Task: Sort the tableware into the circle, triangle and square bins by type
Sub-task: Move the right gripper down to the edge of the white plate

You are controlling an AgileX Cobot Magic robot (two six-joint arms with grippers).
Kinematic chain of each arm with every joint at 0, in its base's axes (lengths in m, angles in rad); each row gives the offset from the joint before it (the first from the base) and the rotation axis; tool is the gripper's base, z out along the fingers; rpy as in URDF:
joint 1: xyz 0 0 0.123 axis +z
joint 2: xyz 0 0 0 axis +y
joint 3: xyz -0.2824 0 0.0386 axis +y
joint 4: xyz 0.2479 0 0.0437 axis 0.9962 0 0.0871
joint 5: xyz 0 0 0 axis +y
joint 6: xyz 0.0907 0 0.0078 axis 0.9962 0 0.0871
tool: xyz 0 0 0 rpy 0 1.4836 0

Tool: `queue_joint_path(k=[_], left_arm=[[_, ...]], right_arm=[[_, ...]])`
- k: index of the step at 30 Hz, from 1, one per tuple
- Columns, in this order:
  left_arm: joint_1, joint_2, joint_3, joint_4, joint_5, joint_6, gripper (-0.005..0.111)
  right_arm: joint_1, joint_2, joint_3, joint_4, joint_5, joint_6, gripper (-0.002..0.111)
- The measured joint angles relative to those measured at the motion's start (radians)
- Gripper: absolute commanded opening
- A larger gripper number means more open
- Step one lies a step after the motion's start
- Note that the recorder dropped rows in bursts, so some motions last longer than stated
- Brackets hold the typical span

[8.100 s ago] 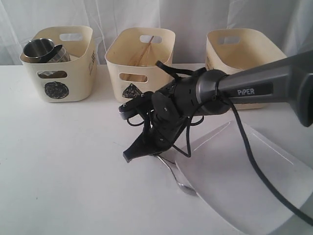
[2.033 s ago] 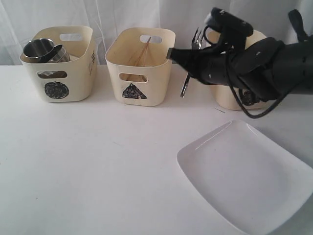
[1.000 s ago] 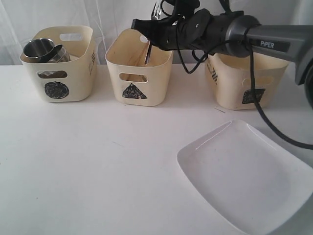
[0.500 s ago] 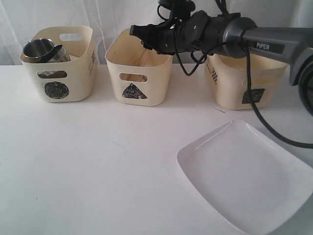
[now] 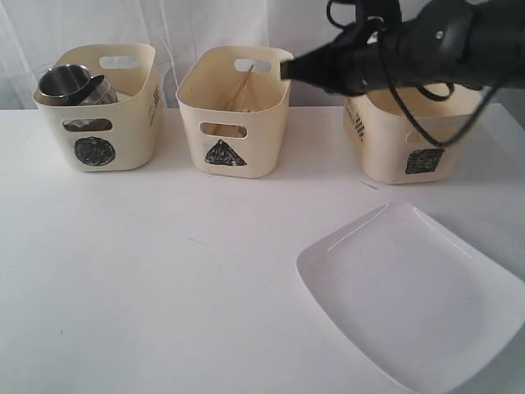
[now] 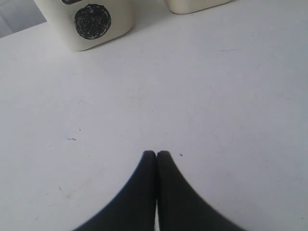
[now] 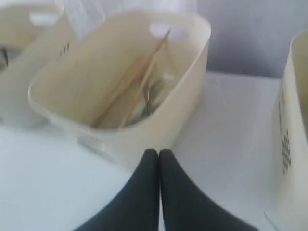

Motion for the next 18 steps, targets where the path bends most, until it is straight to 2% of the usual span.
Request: queue_joint_path(k=[3,5,9,14,18], left_arm=[[0.0,0.0,0.0,-0.005,0.0,0.0,0.0],[0.0,0.0,0.0,-0.005,0.0,0.0,0.0],[0.0,0.0,0.0,0.0,0.0,0.0,0.0],[0.0,0.0,0.0,-0.005,0.0,0.0,0.0],[0.0,0.0,0.0,0.0,0.0,0.0,0.0]], right_arm=[[-0.002,-0.1,0.101,-0.045,0.258,-0.094,0.015],[0.018,-0.137,0.143,-0.099,0.422,-0.107,0.029],[0.097,-0.172,0.237,-0.304,0.608,-0.007,0.052],[0.271,-0.199,0.355,-0.674,0.661,0.327,0.054],[0.431,-0.209,0.413,-0.771,0.68,0.455,0.054]])
